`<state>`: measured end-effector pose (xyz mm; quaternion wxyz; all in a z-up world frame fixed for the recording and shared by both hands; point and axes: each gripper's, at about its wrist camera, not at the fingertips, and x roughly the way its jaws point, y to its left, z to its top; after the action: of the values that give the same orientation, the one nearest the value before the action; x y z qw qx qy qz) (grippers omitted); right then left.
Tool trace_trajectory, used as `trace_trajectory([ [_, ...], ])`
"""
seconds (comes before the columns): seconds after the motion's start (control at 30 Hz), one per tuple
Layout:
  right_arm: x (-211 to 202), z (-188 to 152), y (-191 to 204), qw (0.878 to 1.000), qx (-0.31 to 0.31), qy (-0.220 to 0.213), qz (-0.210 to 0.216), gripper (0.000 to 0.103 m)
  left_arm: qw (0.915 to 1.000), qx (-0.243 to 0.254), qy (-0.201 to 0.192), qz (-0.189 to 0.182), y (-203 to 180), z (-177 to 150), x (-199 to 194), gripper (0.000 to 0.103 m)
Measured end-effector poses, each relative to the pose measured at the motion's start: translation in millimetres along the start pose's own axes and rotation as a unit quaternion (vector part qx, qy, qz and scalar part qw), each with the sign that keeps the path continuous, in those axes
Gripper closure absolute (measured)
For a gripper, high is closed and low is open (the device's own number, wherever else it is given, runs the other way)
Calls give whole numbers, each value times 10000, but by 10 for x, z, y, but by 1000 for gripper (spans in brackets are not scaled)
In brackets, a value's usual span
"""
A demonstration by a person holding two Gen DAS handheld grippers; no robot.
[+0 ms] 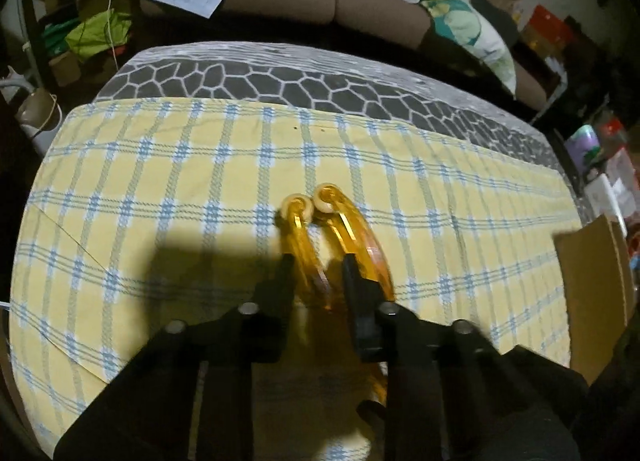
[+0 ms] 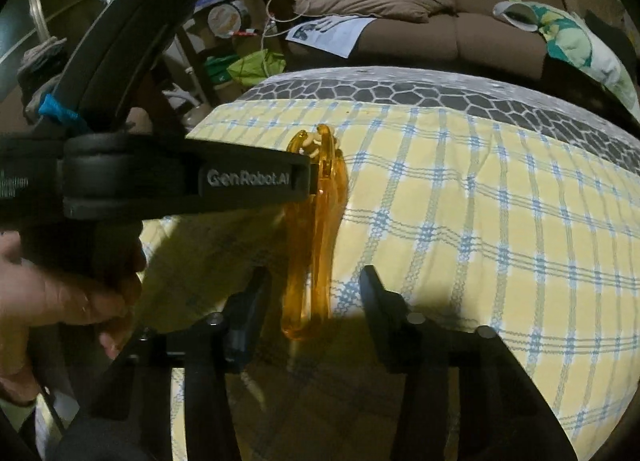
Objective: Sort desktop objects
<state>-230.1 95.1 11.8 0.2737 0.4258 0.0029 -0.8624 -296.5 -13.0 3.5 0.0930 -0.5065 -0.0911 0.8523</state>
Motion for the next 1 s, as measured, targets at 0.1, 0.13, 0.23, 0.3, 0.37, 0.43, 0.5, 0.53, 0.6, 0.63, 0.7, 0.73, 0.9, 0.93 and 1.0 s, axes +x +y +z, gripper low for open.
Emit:
trace_trajectory([
  [0.1,-52,-1,-1,9998,101,60,175,74,10000,45,53,-57,-41,-74,-41,89],
  [0.13,-72,-9,7,9996,128,103,239,74,9999,82,85,-77,-61,-94,-60,90],
  [0.23,-179,-79,110,9991,48,230,352,79,9996,135,182,-180,-134,-244,-177,93],
  [0.3,-314,-193,201,9987,21,299,417,79,9989,184,263,-328,-198,-407,-299,95],
  [0.37,-471,-351,270,9983,67,375,450,79,9982,163,313,-475,-263,-649,-460,95],
  [0.43,-637,-536,308,9973,250,499,478,79,9971,156,402,-622,-296,-840,-572,95],
  [0.5,-820,-764,346,9959,414,600,535,79,9959,183,509,-720,-360,-1101,-703,95],
  [0.53,-897,-856,362,9954,452,663,521,79,9955,181,552,-754,-377,-1195,-753,95],
  [0.6,-1076,-1061,392,9942,525,807,484,77,9940,48,628,-900,-392,-1457,-877,95],
  [0.63,-1159,-1139,395,9939,564,838,451,76,9932,-31,669,-954,-393,-1561,-919,95],
  [0.7,-1352,-1302,371,9925,757,878,397,76,9917,-224,702,-1058,-400,-1800,-1034,95],
  [0.73,-1446,-1364,348,9918,876,851,378,76,9913,-288,696,-1080,-413,-1885,-1089,95],
  [0.9,-1754,-1473,217,9864,1517,453,448,61,9954,-367,426,-775,-472,-2266,-1457,85],
  [0.93,-1776,-1484,217,9856,1568,405,484,60,9962,-363,371,-706,-482,-2315,-1508,79],
  [1.0,-1789,-1485,228,9854,1577,359,523,60,9983,-195,233,-504,-561,-2452,-1617,54],
])
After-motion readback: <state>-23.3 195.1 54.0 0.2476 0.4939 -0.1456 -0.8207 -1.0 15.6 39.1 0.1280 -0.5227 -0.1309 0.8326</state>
